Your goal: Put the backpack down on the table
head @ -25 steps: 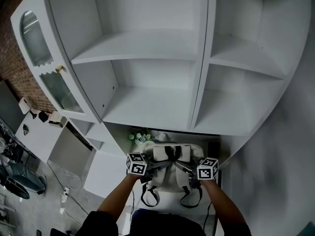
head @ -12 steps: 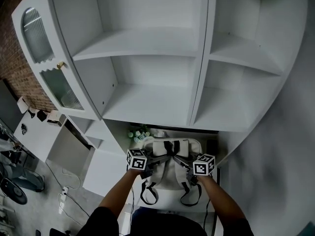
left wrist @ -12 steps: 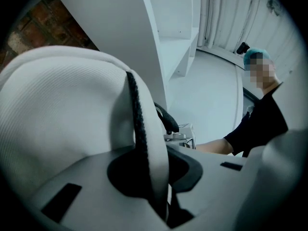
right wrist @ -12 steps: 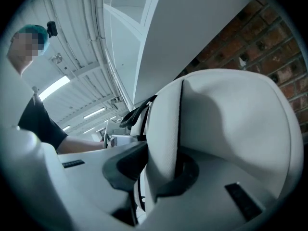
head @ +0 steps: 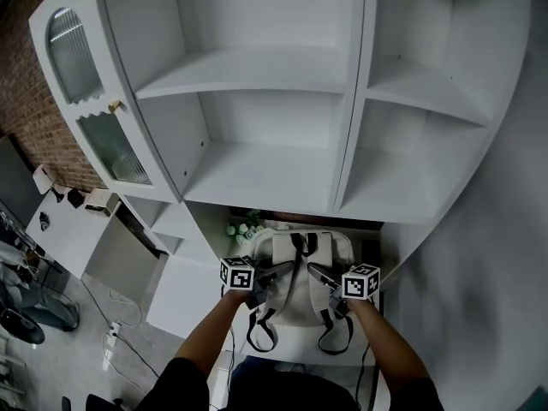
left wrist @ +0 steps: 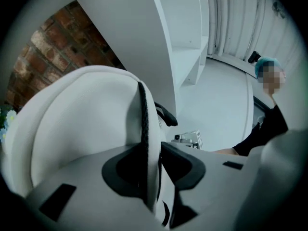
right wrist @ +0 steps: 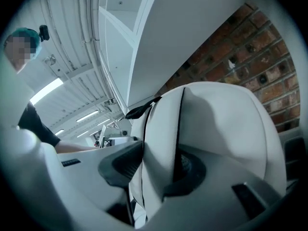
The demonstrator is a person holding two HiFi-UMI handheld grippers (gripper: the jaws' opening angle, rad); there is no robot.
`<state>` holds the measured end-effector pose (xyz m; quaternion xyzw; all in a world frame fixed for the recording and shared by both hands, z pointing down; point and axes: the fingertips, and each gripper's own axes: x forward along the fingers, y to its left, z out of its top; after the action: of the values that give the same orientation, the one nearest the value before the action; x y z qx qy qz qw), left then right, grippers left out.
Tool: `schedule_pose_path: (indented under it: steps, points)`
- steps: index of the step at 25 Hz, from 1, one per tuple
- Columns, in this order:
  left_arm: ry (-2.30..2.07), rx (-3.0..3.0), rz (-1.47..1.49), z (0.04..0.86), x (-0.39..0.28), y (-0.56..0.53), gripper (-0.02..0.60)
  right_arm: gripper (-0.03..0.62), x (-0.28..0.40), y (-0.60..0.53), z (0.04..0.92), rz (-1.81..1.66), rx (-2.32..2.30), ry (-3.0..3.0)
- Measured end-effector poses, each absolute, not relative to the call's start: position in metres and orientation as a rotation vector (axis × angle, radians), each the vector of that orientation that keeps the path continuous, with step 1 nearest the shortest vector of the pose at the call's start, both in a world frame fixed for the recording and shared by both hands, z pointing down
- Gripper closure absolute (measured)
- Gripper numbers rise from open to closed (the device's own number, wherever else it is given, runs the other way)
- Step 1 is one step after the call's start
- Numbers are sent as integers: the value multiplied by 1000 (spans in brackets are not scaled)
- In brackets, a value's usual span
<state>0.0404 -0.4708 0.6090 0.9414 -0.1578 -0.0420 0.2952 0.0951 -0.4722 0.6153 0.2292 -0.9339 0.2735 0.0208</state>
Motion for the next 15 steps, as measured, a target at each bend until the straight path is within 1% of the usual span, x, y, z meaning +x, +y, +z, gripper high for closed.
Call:
schedule_pose_path:
  steps: [3,15]
  points:
    - [-496,2468,-117,616,31,-474,466,437,102,-472,626,857,778,-2860]
    - [-606,2459,-57,620,18,-471,429,428,135,-469,635,833,925,-2810]
